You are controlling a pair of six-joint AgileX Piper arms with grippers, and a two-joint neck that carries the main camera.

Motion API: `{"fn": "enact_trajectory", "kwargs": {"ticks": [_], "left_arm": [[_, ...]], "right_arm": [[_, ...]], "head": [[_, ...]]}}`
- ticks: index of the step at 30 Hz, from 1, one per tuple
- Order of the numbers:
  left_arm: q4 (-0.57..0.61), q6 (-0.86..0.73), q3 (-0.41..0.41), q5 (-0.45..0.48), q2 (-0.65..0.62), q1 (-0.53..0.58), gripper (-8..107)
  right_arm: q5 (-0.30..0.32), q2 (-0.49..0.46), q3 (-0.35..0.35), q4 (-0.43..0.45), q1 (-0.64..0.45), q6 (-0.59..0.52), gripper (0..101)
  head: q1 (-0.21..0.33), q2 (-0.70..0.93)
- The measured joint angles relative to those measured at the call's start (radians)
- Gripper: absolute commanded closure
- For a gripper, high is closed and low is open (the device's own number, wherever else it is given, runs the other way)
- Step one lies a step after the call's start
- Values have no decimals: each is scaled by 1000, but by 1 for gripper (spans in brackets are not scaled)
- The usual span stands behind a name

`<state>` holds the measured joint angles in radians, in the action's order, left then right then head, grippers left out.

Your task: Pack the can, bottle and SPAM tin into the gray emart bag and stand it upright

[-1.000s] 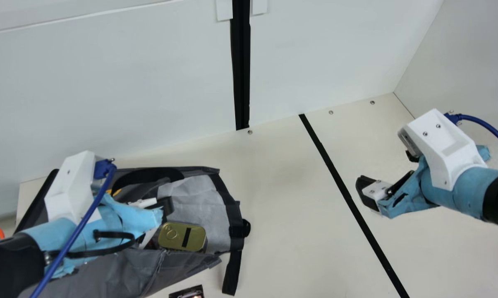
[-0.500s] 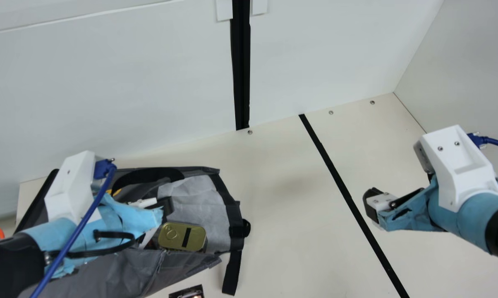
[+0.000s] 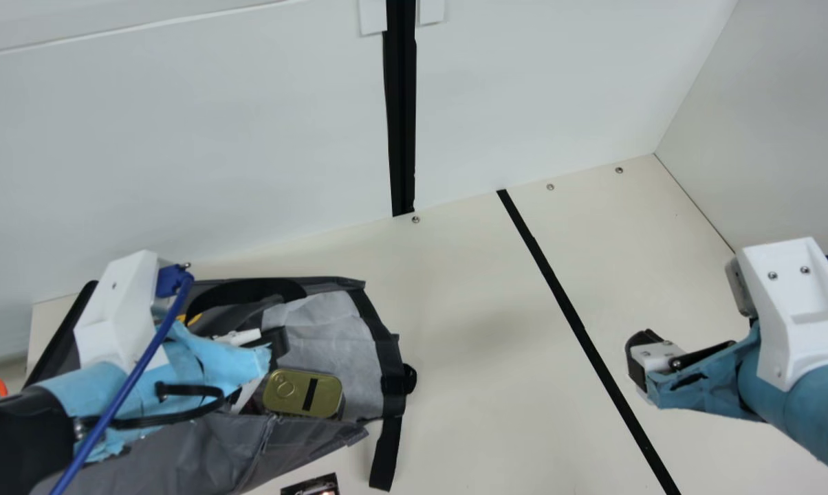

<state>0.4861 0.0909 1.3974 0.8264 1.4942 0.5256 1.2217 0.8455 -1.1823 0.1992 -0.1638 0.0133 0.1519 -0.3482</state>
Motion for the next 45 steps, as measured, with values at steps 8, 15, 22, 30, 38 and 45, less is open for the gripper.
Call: {"fn": "enact_trajectory", "kwargs": {"ticks": [8, 15, 22, 30, 38, 45], "left_arm": [[0, 0, 0, 0, 0, 0, 107], [0, 0, 0, 0, 0, 0, 107], [0, 0, 0, 0, 0, 0, 107], [0, 0, 0, 0, 0, 0, 107], [0, 0, 0, 0, 0, 0, 107], [0, 0, 0, 0, 0, 0, 107]], "right_arm": [[0, -48, 31, 5, -38, 1, 6], [0, -82, 45, -24, -94, -36, 6], [-1, -108, 53, -60, -159, -78, 6], [-1, -124, 54, -94, -214, -113, 6], [-1, -120, 54, -108, -228, -121, 6], [-1, -101, 46, -107, -208, -124, 6]], "head": [[0, 2], [0, 0], [-2, 0], [-2, 2], [0, 0], [0, 2]]}}
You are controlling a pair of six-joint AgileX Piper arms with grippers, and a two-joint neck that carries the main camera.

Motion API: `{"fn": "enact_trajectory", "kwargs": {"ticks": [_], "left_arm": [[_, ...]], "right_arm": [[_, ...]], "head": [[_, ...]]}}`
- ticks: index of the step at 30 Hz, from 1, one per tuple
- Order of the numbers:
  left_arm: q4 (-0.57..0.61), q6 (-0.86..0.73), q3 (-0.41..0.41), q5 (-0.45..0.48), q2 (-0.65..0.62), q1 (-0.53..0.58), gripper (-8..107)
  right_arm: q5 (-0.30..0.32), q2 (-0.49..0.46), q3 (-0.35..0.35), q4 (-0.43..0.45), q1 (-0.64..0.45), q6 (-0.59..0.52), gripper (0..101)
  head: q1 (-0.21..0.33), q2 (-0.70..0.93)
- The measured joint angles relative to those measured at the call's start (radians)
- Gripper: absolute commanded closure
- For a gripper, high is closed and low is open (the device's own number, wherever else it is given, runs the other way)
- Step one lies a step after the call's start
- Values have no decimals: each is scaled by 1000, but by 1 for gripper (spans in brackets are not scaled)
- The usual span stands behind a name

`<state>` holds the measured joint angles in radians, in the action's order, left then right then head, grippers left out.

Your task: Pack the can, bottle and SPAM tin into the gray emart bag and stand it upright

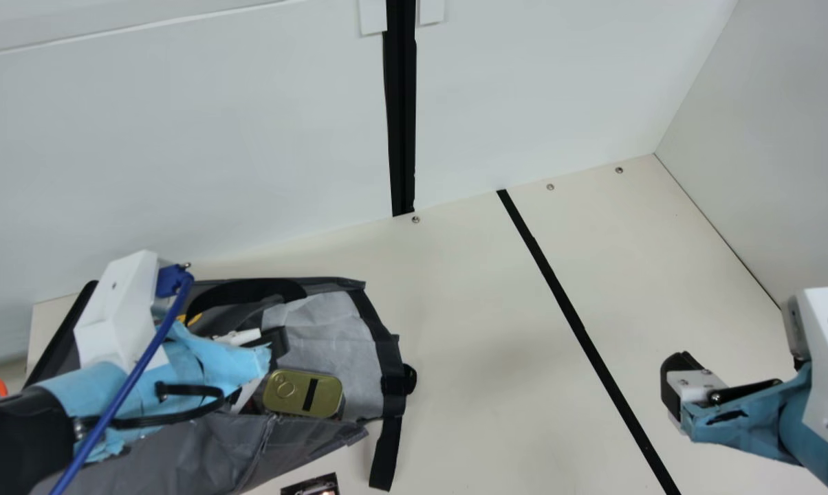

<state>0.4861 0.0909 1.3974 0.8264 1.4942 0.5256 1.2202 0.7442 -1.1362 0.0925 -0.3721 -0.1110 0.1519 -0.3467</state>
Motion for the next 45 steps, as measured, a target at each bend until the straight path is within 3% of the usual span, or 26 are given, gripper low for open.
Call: {"fn": "enact_trajectory", "kwargs": {"ticks": [13, 26, 34, 45], "left_arm": [[0, 0, 0, 0, 0, 0, 107], [0, 0, 0, 0, 0, 0, 107], [0, 0, 0, 0, 0, 0, 107], [0, 0, 0, 0, 0, 0, 107]], "right_arm": [[-1, 59, -9, -6, 55, -4, 6], [-2, 140, -46, -92, 53, -70, 6], [-1, 206, -78, -221, -24, -199, 6], [-14, 320, -87, -433, -199, -464, 6]], "head": [[0, -2], [0, -2], [0, 0], [0, -2]]}}
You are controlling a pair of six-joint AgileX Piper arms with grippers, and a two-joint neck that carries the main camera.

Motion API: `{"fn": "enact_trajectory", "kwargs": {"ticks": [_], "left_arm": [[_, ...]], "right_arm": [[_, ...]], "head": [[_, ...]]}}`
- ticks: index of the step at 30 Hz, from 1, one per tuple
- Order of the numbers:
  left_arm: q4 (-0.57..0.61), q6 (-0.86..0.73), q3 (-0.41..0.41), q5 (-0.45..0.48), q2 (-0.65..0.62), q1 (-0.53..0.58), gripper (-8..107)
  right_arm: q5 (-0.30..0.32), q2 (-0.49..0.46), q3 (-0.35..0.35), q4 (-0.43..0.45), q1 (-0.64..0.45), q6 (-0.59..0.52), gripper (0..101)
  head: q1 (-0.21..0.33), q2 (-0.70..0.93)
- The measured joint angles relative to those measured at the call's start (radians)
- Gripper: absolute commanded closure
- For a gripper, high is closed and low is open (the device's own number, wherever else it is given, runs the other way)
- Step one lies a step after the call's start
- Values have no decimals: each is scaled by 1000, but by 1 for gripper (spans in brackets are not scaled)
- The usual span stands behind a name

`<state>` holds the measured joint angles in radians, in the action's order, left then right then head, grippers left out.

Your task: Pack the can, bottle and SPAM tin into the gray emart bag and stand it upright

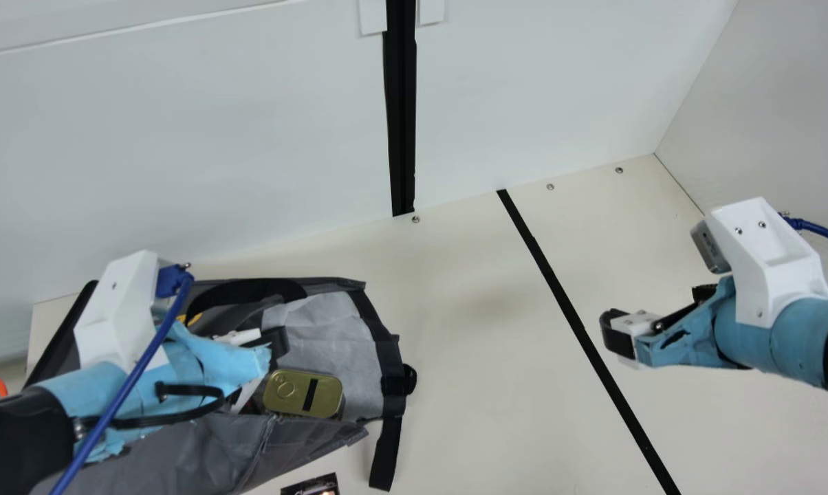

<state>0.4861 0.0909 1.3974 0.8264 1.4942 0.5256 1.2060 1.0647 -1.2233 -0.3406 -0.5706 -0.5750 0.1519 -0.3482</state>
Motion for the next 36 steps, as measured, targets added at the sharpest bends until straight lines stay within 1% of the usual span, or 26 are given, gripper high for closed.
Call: {"fn": "enact_trajectory", "kwargs": {"ticks": [5, 12, 23, 36], "left_arm": [[0, 0, 0, 0, 0, 0, 107], [0, 0, 0, 0, 0, 0, 107], [0, 0, 0, 0, 0, 0, 107], [0, 0, 0, 0, 0, 0, 107]], "right_arm": [[0, 52, 7, -81, -63, -120, 6], [-1, 102, 30, -161, -95, -243, 6], [-32, 164, 87, -252, -88, -355, 6], [-57, 221, 159, -353, -40, -453, 6]], "head": [[-2, 2], [0, 0], [-2, 0], [0, 0]]}}
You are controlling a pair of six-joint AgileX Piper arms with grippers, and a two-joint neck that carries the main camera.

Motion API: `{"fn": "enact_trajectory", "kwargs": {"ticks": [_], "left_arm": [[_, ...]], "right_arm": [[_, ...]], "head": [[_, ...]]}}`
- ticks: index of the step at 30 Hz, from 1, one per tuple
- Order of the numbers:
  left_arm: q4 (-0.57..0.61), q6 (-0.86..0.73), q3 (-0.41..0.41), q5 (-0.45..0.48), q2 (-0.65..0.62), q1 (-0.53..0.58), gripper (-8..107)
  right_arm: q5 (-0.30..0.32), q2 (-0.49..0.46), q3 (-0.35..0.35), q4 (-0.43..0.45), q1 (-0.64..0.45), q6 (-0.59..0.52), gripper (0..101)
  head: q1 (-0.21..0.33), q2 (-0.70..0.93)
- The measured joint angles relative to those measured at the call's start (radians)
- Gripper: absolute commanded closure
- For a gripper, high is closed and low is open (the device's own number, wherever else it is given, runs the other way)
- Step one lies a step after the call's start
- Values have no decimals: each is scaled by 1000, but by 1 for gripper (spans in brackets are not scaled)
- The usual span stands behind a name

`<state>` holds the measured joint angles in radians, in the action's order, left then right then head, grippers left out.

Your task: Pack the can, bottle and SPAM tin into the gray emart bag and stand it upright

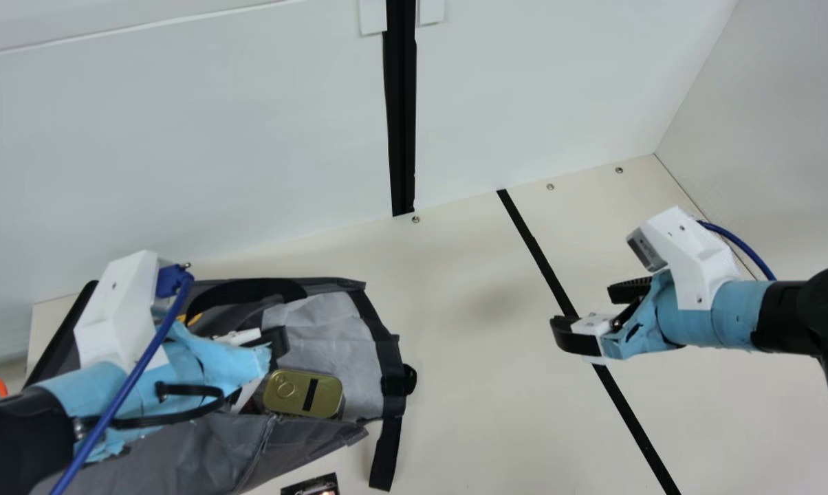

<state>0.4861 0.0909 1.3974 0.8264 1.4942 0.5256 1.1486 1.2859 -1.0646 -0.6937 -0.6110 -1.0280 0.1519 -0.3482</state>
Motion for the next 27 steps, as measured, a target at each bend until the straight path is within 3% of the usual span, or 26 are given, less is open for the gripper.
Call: {"fn": "enact_trajectory", "kwargs": {"ticks": [27], "left_arm": [[0, 0, 0, 0, 0, 0, 107]], "right_arm": [[-90, 86, 123, -187, 164, -106, 6]], "head": [[0, 0]]}}
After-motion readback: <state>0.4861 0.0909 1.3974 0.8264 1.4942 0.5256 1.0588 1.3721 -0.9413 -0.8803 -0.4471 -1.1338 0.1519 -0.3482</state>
